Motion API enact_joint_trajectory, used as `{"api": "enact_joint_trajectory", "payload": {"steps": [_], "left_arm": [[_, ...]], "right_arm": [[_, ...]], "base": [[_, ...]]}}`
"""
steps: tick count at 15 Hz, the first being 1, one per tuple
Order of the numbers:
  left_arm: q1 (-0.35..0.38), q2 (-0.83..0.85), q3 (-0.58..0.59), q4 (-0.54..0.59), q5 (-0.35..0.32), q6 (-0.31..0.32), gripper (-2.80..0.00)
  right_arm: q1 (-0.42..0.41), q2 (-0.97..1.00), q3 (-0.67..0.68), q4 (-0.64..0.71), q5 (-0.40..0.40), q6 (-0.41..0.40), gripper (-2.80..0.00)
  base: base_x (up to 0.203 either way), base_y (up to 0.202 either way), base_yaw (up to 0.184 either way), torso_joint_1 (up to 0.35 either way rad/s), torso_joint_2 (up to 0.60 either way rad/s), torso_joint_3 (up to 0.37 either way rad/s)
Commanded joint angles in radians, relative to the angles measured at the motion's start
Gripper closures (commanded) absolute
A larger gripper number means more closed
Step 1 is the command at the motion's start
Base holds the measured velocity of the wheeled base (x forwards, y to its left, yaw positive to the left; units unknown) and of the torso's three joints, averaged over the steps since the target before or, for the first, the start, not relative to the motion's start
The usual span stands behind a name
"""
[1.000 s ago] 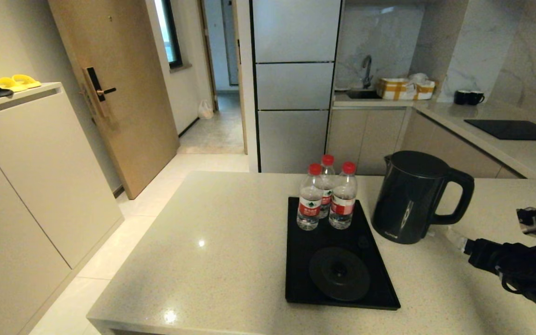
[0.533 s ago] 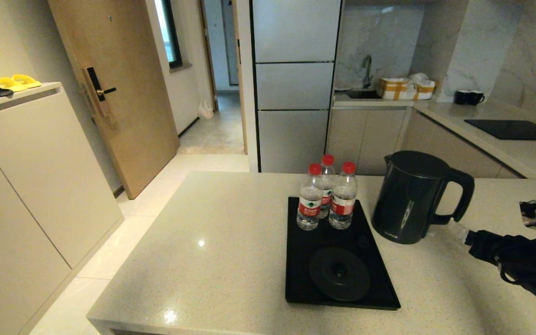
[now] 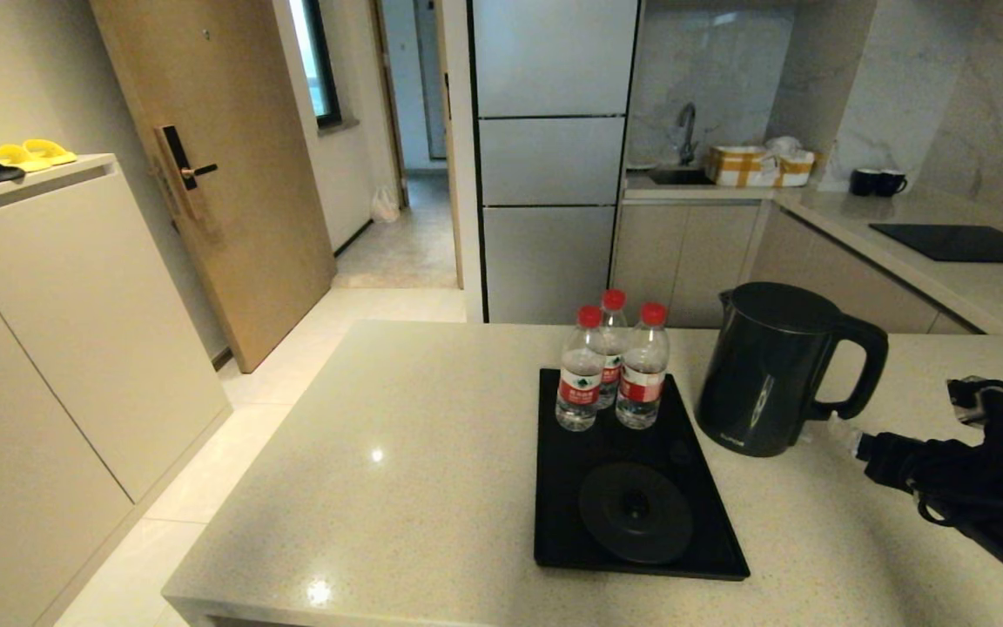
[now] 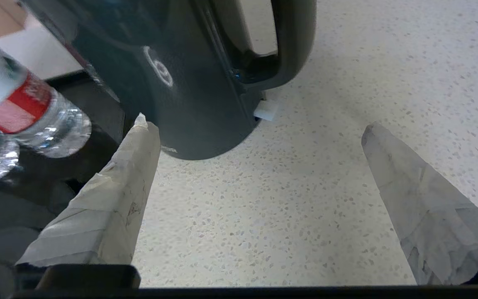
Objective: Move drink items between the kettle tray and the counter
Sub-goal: Return the kettle to its original position
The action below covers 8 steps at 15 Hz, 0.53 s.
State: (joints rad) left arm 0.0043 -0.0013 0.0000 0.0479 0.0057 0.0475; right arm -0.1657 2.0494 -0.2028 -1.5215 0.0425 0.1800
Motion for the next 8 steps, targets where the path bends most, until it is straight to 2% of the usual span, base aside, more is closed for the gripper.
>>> {"api": "enact_joint_trajectory", "payload": {"steps": [1,8], "left_arm": [[0.000,0.001,-0.002,0.000,0.000,0.000,0.00],[0.000,0.001,-0.001,0.001,0.001,0.000,0.00]], "right_arm": [[0.008,0.051,-0.020,-0.009,-0.078,-0.003,-2.80],[0.011,0.098,-0.042,-0.009,-0.122,-0.016,-2.80]], "base": [[0.000,0.000,0.000,0.000,0.00,0.000],[0.000,0.000,0.000,0.000,0.00,0.000]]}}
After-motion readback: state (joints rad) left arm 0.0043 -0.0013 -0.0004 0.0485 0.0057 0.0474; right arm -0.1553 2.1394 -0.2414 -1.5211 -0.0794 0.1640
